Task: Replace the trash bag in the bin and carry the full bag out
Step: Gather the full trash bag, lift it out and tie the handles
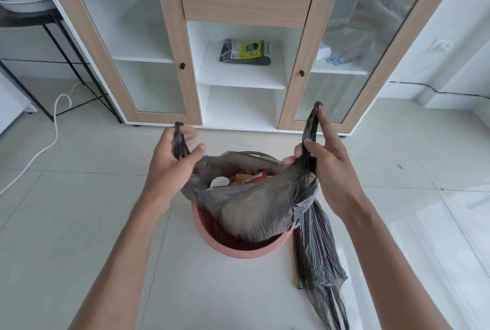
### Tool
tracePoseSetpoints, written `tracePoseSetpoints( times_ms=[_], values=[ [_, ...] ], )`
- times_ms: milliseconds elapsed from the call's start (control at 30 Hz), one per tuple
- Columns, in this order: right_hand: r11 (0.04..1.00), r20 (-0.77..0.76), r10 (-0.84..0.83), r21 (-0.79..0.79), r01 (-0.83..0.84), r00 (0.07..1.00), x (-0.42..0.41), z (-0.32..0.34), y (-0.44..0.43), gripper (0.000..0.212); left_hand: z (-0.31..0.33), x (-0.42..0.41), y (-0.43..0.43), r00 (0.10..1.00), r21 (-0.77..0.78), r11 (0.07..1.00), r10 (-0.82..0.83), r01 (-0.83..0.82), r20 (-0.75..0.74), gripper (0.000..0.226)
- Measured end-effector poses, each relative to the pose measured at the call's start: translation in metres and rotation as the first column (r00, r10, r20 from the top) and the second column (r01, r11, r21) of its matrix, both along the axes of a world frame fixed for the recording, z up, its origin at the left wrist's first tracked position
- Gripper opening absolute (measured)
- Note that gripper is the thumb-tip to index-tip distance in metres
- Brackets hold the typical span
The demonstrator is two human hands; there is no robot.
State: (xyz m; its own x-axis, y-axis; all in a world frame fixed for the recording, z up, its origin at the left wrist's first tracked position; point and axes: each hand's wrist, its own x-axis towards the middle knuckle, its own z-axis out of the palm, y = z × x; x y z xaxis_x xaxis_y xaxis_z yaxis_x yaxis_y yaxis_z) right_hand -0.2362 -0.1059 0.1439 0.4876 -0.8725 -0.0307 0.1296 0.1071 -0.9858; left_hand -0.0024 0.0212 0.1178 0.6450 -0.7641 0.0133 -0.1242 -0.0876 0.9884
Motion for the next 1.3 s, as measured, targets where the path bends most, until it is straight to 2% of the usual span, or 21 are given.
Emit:
tracePoseSetpoints(
  times_ms=[167, 267, 333, 433, 567, 700, 767, 833, 900, 967, 1033, 1100, 1133, 1167, 1233, 1300],
  values=[
    [0.997, -0.042, -0.046, -0.067, 0.043, 0.998, 0.0, -0.006, -0.007, 0.069, 0.008, 0.019, 0.012, 0.989, -0.004, 0.994, 0.109, -0.11, -0.1, 0.031],
    [0.997, -0.048, -0.053, -0.057, 0.05, 0.997, -0.002, -0.007, -0.009, 0.068, 0.012, 0.03, 0.021, 0.98, -0.002, 0.997, 0.081, -0.083, -0.18, 0.021],
    [0.996, -0.085, -0.067, -0.066, 0.061, 0.994, -0.004, -0.007, -0.01, 0.067, 0.016, 0.034, 0.023, 0.952, -0.058, 0.996, 0.053, -0.074, -0.302, 0.016],
    [0.995, -0.116, -0.078, -0.073, 0.069, 0.99, -0.004, -0.008, -0.009, 0.068, 0.02, 0.032, 0.021, 0.917, -0.087, 0.995, 0.004, -0.042, -0.399, 0.016],
    [0.993, -0.134, -0.1, -0.078, 0.09, 0.986, -0.002, -0.009, -0.008, 0.066, 0.014, 0.033, 0.02, 0.934, -0.04, 0.999, -0.015, 0.0, -0.356, 0.043],
    [0.993, -0.153, -0.101, -0.077, 0.09, 0.983, -0.002, -0.007, -0.007, 0.067, 0.013, 0.037, 0.029, 0.932, 0.024, 0.974, -0.21, 0.227, -0.296, 0.077],
    [0.996, -0.146, -0.077, -0.061, 0.069, 0.986, -0.002, -0.005, -0.007, 0.073, 0.011, 0.038, 0.036, 0.895, 0.164, 0.898, -0.36, 0.409, -0.264, 0.102],
    [0.998, -0.141, -0.041, -0.048, 0.034, 0.989, -0.003, -0.004, -0.008, 0.079, 0.007, 0.032, 0.038, 0.843, 0.328, 0.777, -0.487, 0.538, -0.228, 0.118],
    [0.999, -0.14, 0.001, -0.053, -0.009, 0.99, -0.004, -0.004, -0.008, 0.08, 0.002, 0.022, 0.033, 0.841, 0.404, 0.742, -0.513, 0.535, -0.172, 0.115],
    [0.997, -0.14, 0.038, -0.056, -0.046, 0.989, -0.004, -0.006, -0.01, 0.078, 0.001, 0.009, 0.025, 0.842, 0.385, 0.757, -0.524, 0.528, -0.126, 0.1],
    [0.994, -0.151, 0.053, -0.086, -0.067, 0.987, -0.004, -0.008, -0.007, 0.076, -0.005, 0.0, 0.018, 0.845, 0.389, 0.765, -0.531, 0.513, -0.07, 0.068],
    [0.992, -0.16, 0.024, -0.12, -0.043, 0.987, -0.002, -0.011, -0.005, 0.066, -0.005, -0.007, 0.014, 0.888, 0.442, 0.803, -0.459, 0.401, 0.027, 0.027],
    [0.991, -0.165, -0.002, -0.132, -0.02, 0.986, -0.001, -0.012, -0.005, 0.058, -0.005, -0.009, 0.012, 0.907, 0.463, 0.82, -0.414, 0.336, 0.076, 0.015],
    [0.99, -0.17, -0.026, -0.14, 0.002, 0.985, 0.0, -0.013, -0.005, 0.048, -0.006, -0.012, 0.009, 0.921, 0.455, 0.844, -0.371, 0.283, 0.115, 0.016],
    [0.989, -0.166, -0.067, -0.145, 0.043, 0.984, -0.001, -0.014, -0.006, 0.031, -0.011, -0.016, 0.003, 0.94, 0.392, 0.894, -0.299, 0.217, 0.162, 0.032],
    [0.988, -0.162, -0.094, -0.137, 0.071, 0.982, -0.002, -0.014, -0.007, 0.029, -0.012, -0.018, -0.002, 0.957, 0.314, 0.933, -0.238, 0.177, 0.167, 0.041]
  ],
)
